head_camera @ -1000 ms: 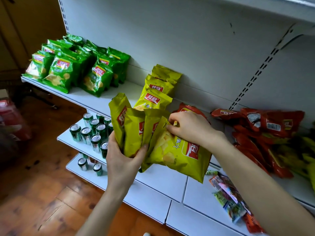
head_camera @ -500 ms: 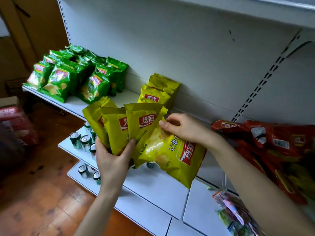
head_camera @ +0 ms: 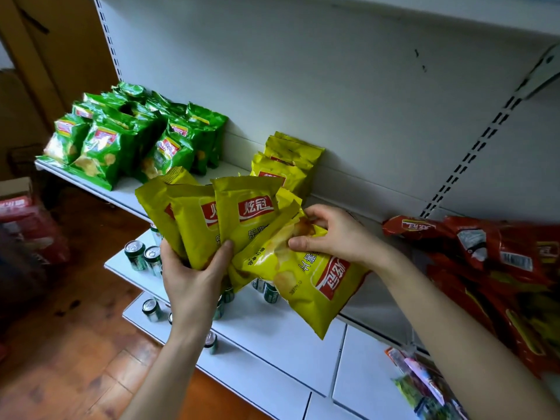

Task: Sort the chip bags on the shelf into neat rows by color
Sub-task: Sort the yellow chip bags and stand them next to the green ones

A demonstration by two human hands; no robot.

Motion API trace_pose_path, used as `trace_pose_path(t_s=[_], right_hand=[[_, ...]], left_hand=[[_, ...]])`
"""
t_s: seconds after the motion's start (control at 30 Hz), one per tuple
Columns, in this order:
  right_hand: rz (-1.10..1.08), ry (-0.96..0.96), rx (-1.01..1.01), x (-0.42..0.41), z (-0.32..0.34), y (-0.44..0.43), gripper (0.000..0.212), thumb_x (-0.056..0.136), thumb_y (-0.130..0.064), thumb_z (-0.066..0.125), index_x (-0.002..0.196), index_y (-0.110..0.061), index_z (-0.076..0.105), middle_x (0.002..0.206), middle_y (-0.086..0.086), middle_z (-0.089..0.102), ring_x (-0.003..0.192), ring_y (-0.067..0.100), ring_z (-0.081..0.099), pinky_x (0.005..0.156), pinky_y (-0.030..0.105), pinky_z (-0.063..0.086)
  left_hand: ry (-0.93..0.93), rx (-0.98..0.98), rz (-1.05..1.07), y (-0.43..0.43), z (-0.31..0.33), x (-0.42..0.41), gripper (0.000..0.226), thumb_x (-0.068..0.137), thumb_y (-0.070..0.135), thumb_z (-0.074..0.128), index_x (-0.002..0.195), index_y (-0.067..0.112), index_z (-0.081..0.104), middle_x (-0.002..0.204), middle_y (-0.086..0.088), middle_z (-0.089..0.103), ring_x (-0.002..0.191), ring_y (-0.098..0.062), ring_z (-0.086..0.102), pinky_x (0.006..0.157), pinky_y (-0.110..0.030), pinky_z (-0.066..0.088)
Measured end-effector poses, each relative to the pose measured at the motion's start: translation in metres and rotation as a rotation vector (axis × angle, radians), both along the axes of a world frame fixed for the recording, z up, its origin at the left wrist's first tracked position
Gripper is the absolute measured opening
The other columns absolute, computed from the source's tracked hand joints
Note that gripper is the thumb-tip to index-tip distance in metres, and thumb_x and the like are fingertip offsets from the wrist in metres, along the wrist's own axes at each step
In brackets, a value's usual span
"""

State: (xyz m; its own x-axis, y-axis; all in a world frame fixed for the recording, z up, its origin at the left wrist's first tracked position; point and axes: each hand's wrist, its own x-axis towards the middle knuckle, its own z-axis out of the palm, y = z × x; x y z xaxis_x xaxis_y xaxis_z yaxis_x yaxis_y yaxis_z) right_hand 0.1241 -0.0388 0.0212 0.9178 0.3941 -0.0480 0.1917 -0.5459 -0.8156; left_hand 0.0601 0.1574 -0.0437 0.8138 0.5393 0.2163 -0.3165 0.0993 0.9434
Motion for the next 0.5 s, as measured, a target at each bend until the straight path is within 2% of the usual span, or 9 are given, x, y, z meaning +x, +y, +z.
trace_pose_path(t_s=[0.07, 0.13, 0.27, 0.37, 0.5], right_hand=[[-0.006, 0.011, -0.008, 0.003, -0.001, 0.004, 0.037, 0.072, -0.029, 0.075, 0.102, -0.031, 0.053, 0.103, -0.019, 0.056, 0.105, 0.000, 0.053, 0.081, 0.009, 0.042], [-0.063, 0.030, 0.047, 0.008, -0.004, 0.010, 0.033, 0.074, -0.027, 0.073, 0.101, -0.029, 0.054, 0.105, -0.017, 0.056, 0.103, -0.002, 0.053, 0.080, 0.007, 0.043], [-0.327, 0.064, 0.326, 0.021, -0.012, 0.023, 0.026, 0.083, -0.013, 0.064, 0.104, -0.025, 0.053, 0.110, 0.001, 0.061, 0.096, 0.009, 0.059, 0.079, 0.018, 0.049], [-0.346, 0.156, 0.454, 0.024, -0.014, 0.036, 0.027, 0.085, -0.001, 0.058, 0.103, -0.022, 0.056, 0.105, 0.002, 0.065, 0.081, 0.006, 0.066, 0.077, 0.022, 0.054], [-0.283, 0.137, 0.451, 0.021, -0.022, 0.049, 0.031, 0.081, -0.008, 0.061, 0.108, -0.021, 0.056, 0.109, -0.004, 0.065, 0.094, 0.009, 0.065, 0.085, 0.026, 0.053]], left_hand=[[-0.003, 0.023, -0.017, 0.007, 0.000, 0.006, 0.056, 0.066, 0.011, 0.084, 0.103, 0.033, 0.048, 0.099, 0.015, 0.061, 0.083, 0.006, 0.064, 0.066, -0.011, 0.051], [0.019, 0.006, -0.030, 0.018, -0.001, 0.012, 0.055, 0.062, 0.018, 0.086, 0.100, 0.034, 0.049, 0.095, 0.017, 0.063, 0.081, 0.005, 0.064, 0.066, -0.013, 0.052], [0.052, -0.023, -0.041, 0.053, -0.001, 0.029, 0.045, 0.072, 0.011, 0.078, 0.099, 0.031, 0.048, 0.094, 0.015, 0.064, 0.077, 0.004, 0.065, 0.065, -0.019, 0.056], [0.063, -0.007, -0.078, 0.074, 0.000, 0.043, 0.041, 0.077, 0.006, 0.073, 0.097, 0.031, 0.047, 0.096, 0.011, 0.062, 0.074, 0.006, 0.063, 0.060, -0.014, 0.053], [0.092, -0.007, -0.149, 0.092, -0.001, 0.057, 0.045, 0.072, 0.008, 0.079, 0.094, 0.032, 0.048, 0.093, 0.012, 0.063, 0.074, 0.004, 0.064, 0.066, -0.025, 0.055]])
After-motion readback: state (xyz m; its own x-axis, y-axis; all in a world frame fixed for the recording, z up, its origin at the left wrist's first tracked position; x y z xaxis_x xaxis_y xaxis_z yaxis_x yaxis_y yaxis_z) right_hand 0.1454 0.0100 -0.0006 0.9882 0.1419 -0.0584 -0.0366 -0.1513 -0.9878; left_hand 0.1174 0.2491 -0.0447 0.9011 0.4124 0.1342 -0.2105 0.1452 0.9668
